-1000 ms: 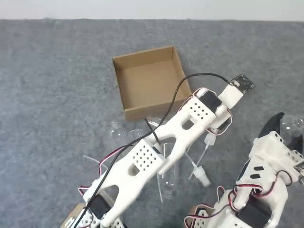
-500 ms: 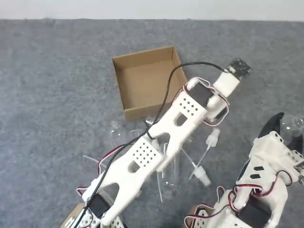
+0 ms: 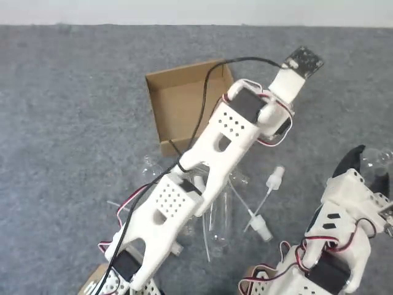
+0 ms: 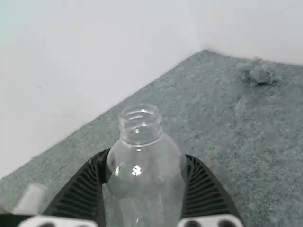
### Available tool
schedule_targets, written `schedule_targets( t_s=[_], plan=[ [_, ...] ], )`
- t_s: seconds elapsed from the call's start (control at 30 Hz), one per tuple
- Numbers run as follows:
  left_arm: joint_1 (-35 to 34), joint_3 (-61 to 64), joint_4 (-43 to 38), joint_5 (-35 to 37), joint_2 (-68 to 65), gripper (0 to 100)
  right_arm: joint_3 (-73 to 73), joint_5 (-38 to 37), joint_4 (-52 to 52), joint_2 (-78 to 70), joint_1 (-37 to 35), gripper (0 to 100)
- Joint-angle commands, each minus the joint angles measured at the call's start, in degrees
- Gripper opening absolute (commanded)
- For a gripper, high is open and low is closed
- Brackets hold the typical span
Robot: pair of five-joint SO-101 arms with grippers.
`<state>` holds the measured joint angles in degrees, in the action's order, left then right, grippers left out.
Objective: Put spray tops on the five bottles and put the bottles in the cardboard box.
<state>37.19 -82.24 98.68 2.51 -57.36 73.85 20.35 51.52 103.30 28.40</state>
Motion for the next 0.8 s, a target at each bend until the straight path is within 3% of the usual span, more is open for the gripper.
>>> schedule_targets(
  t_s=[0.0,0.4,0.77],
  plan=[
    [-1.3,7.5,2.1,0.4,16.1,1,-0.6,0.1,-1.5,0.3,-2.3,0.9],
    [-10.3,35.5,2.0,0.2,46.1,1,-0.1,0.1,-1.5,0.3,-2.6,0.9],
    [-29.5,54.2,2.0,-0.1,61.7,1,1.7,0.1,-2.8,0.3,-6.0,0.9]
  ],
)
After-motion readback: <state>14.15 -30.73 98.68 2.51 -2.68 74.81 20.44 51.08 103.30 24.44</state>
